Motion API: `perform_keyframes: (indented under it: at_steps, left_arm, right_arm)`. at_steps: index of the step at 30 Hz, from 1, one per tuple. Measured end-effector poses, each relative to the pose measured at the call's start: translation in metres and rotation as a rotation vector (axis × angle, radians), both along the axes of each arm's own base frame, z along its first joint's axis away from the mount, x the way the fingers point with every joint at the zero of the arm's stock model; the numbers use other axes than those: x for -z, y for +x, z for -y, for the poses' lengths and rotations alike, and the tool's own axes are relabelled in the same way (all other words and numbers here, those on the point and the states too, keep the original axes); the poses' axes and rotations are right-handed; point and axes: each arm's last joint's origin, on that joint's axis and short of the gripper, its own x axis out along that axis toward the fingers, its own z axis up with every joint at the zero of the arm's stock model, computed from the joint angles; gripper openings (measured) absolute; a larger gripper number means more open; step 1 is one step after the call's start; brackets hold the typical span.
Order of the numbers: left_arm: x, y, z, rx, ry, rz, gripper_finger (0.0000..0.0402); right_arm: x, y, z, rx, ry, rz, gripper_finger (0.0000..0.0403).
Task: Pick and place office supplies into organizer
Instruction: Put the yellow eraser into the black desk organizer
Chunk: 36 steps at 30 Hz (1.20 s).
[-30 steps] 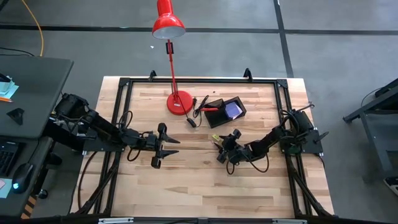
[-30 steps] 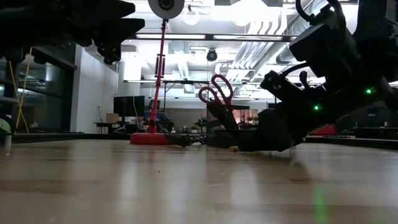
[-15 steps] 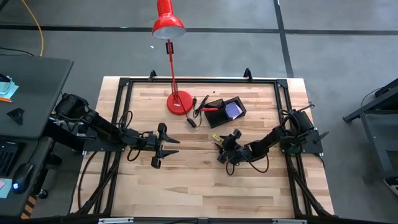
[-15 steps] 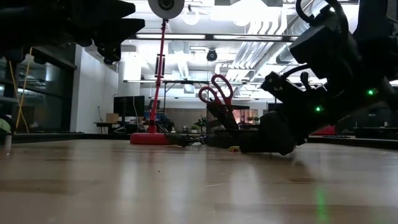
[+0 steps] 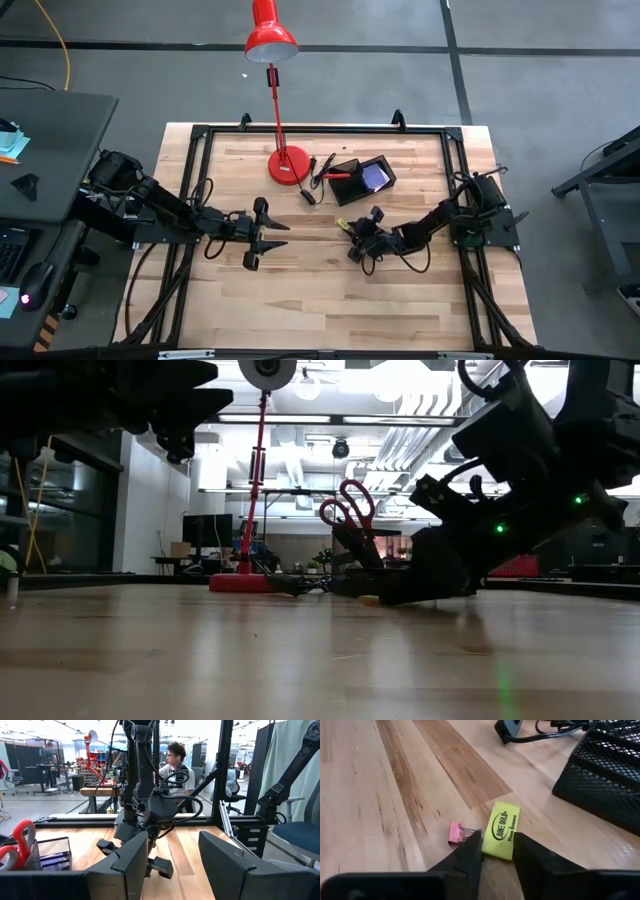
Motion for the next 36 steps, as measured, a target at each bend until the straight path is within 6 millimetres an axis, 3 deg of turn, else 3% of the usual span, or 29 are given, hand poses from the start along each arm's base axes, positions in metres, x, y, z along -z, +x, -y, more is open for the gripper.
perform_keyframes:
  at_steps: [8,21,36]
  left_arm:
    - [0.000,0.000,0.000,0.000,0.000,-0.001,0.0168]
    - [0.001,0.000,0.000,0.000,0.002,-0.007,0.0168]
    - [0.001,0.000,0.000,0.000,0.002,-0.008,0.0168]
  right_arm:
    - [0.000,0.000,-0.004,-0.021,-0.012,0.004,0.0043]
    - [-0.007,0.002,-0.022,-0.197,-0.048,0.061,0.0040]
    - [-0.016,0.006,-0.028,-0.255,-0.062,0.144,0.0038]
